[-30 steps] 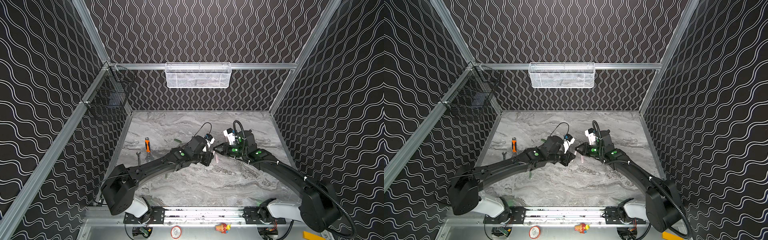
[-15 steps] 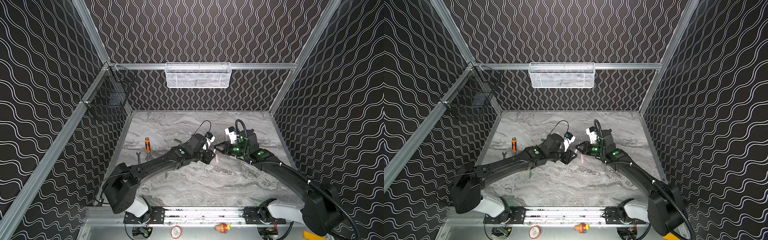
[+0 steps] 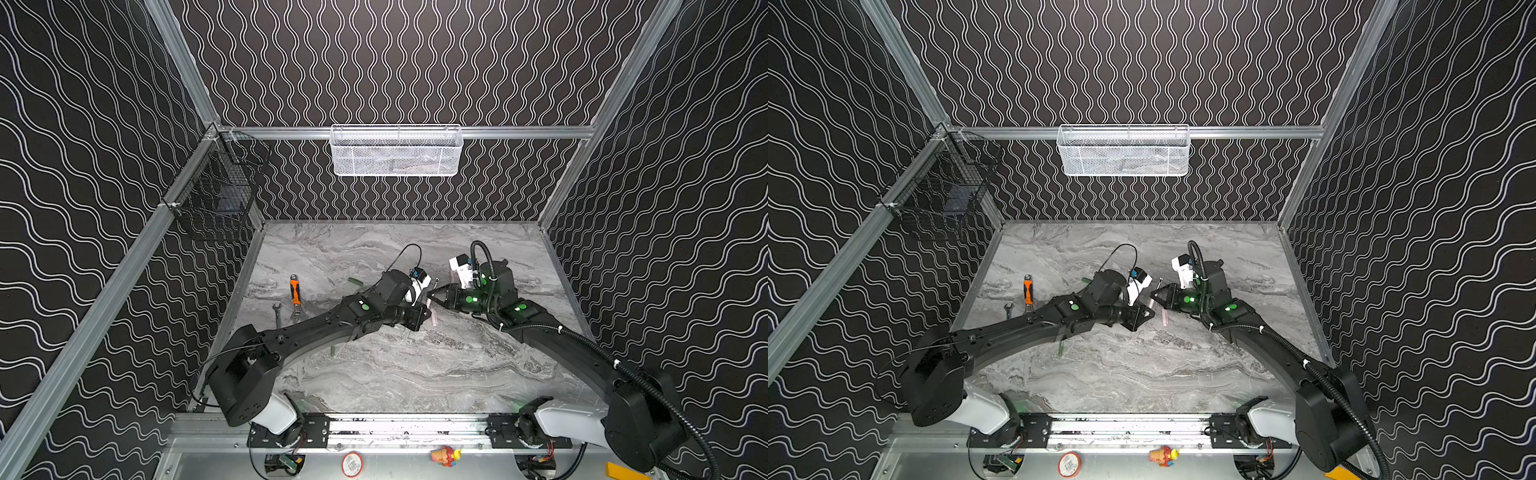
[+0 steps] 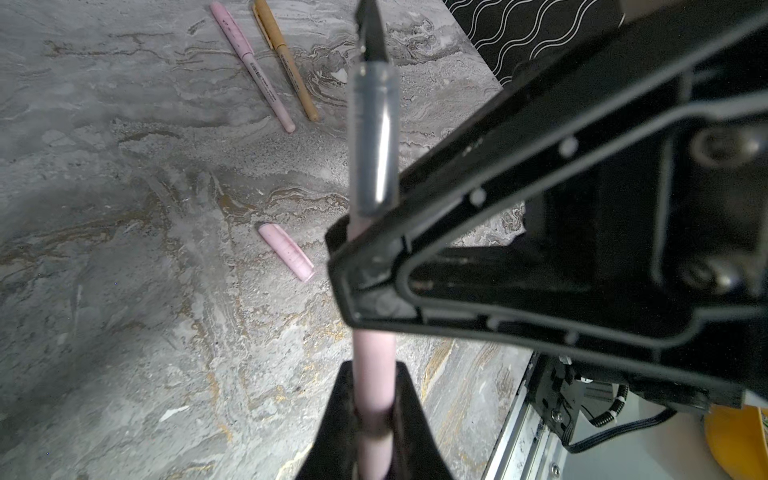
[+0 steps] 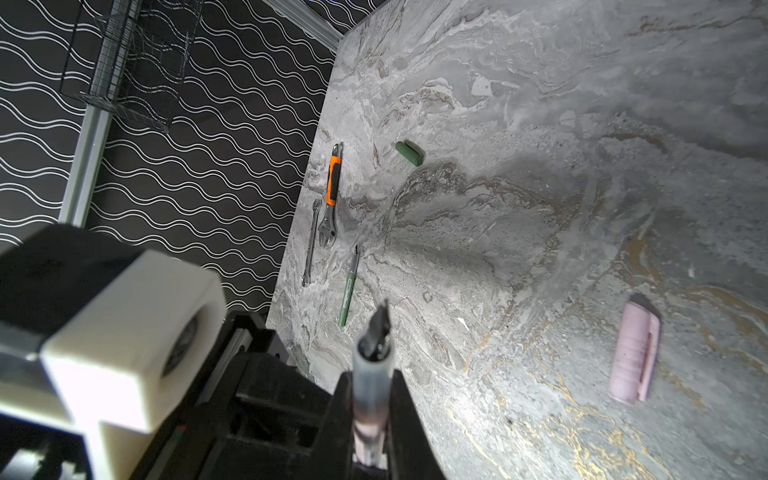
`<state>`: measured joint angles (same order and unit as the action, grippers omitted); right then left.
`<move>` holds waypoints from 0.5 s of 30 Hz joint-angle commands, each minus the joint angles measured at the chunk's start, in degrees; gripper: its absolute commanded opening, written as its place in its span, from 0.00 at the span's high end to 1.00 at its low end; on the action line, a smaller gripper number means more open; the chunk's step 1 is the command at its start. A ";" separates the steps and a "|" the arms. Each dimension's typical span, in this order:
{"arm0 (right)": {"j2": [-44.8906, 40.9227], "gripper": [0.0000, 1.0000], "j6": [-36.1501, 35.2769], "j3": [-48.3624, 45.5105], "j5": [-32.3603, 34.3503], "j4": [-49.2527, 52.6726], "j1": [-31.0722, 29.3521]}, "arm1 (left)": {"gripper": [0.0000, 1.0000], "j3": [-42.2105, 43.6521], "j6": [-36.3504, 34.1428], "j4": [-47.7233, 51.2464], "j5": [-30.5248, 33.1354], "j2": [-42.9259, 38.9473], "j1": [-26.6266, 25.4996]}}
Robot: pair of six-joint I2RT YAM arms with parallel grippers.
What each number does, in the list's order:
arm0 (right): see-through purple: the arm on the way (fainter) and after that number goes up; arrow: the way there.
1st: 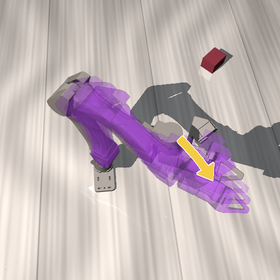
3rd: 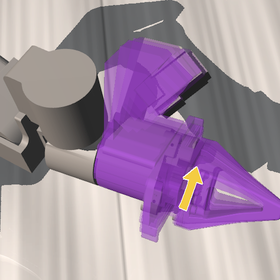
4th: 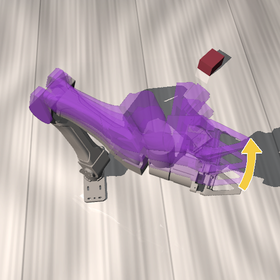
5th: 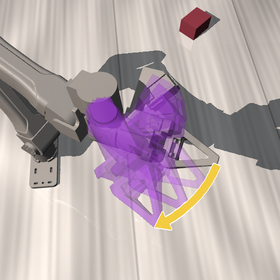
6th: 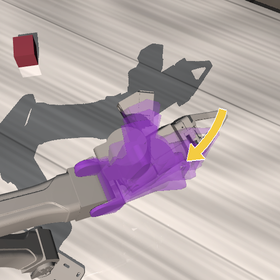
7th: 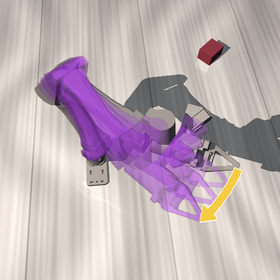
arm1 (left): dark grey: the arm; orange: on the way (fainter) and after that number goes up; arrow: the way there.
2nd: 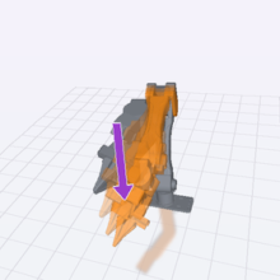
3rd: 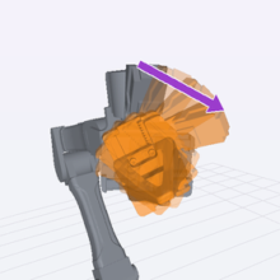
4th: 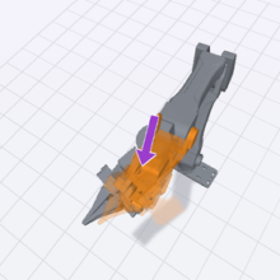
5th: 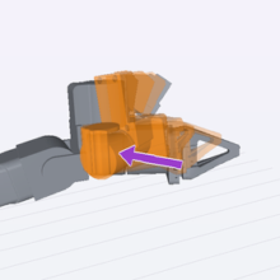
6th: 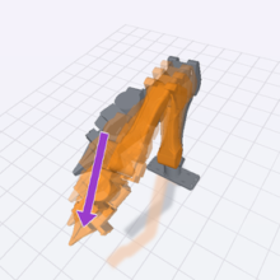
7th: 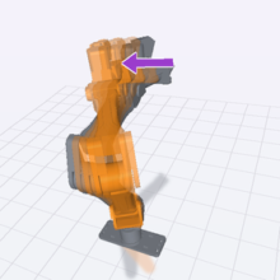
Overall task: Insert the pens into the pen caps
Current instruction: 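Raise the pink pen tip-up with the left gripper while right gripper moves aside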
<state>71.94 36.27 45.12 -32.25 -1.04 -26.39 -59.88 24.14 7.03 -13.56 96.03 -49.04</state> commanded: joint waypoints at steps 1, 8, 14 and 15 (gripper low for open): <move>-0.22 0.90 0.68 -0.29 -0.88 -2.13 -0.05 | 0.92 0.11 1.01 -4.23 -0.06 -0.72 0.18; -1.93 0.76 0.43 0.29 -1.62 -0.69 -0.02 | 0.99 -0.90 1.28 -3.95 -0.24 -1.36 0.53; -8.25 0.56 -2.43 5.56 4.77 7.55 0.02 | 0.99 -2.24 -1.44 -2.36 3.18 -4.57 3.48; -9.37 0.55 -2.59 6.14 6.73 8.91 0.08 | 0.99 -2.32 -1.46 -2.69 2.95 -5.30 4.61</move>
<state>64.77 35.31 49.50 -30.76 3.27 -26.39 -61.58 24.14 6.98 -12.32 92.09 -46.11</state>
